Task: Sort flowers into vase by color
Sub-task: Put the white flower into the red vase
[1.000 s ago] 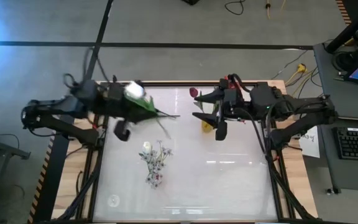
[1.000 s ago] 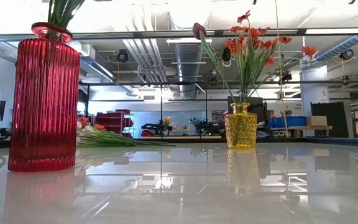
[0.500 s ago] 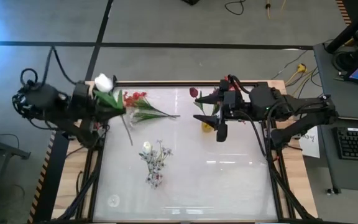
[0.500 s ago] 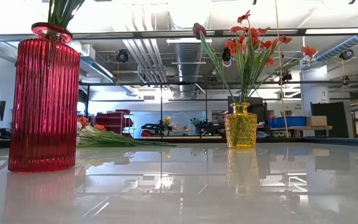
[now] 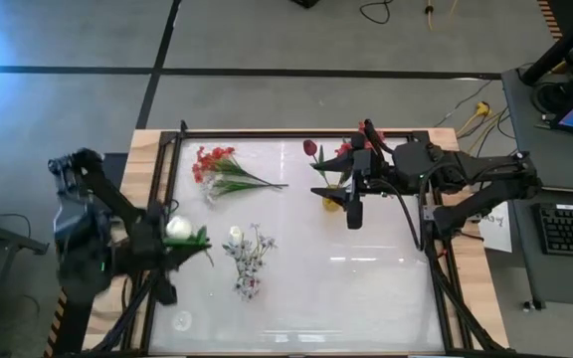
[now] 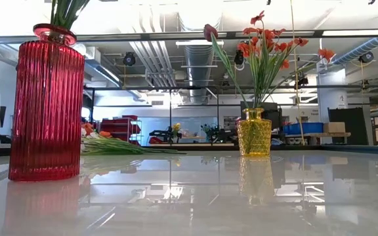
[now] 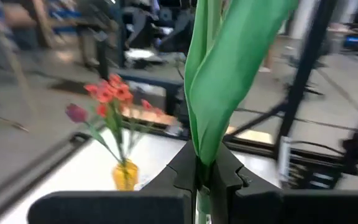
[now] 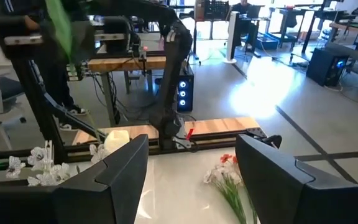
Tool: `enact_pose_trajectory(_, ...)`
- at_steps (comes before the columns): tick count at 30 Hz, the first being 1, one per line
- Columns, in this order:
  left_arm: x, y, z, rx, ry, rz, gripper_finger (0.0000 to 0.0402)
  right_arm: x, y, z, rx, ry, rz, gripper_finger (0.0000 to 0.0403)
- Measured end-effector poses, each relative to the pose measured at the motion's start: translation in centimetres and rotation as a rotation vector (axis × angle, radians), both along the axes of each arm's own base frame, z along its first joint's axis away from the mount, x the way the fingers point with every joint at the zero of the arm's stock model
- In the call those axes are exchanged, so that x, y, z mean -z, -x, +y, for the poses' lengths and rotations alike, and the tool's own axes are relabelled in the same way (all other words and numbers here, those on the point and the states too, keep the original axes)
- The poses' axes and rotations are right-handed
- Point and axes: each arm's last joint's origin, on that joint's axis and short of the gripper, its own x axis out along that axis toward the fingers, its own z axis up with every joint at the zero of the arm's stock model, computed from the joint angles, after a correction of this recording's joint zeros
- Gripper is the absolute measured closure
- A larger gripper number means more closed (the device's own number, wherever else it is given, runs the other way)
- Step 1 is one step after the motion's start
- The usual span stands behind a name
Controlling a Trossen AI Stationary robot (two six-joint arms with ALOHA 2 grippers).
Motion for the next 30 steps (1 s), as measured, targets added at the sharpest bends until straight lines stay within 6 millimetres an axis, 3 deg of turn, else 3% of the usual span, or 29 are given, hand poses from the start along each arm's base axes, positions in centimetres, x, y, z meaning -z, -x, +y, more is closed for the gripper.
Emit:
enact_pose_trajectory(5,1.5,-0.2,-2.5,-0.072,-0.077,-0.016,0.0401,0.0,0.3,1.0,-0.066,0.077,0.013,0.0176)
enact_pose_trajectory(13,2.2,-0.3,-2.7,-0.002,-0.016,0.013,0.0401,0.7,1.4,5.2,-0.196,0.045,0.077,0.0187)
enact_pose_trajectory(18,2.7,0.0,-2.6,0.026,0.1,0.006,0.0401,2.5,2.9,8.0,-0.226,0.007,0.222,0.0194)
enact_pose_trajectory(22,4.5,-0.3,-3.5,0.033,0.124,0.021,0.0401,4.3,3.8,10.4,-0.267,-0.021,0.279,0.0197)
enact_pose_trajectory(26,7.2,-1.0,-4.7,0.037,0.104,0.028,0.0401,6.7,4.9,12.5,-0.166,-0.017,0.304,0.0198)
enact_pose_trajectory(30,8.6,-1.3,-5.3,0.064,0.117,-0.008,0.0401,9.7,5.5,13.9,-0.139,-0.041,0.328,0.0198)
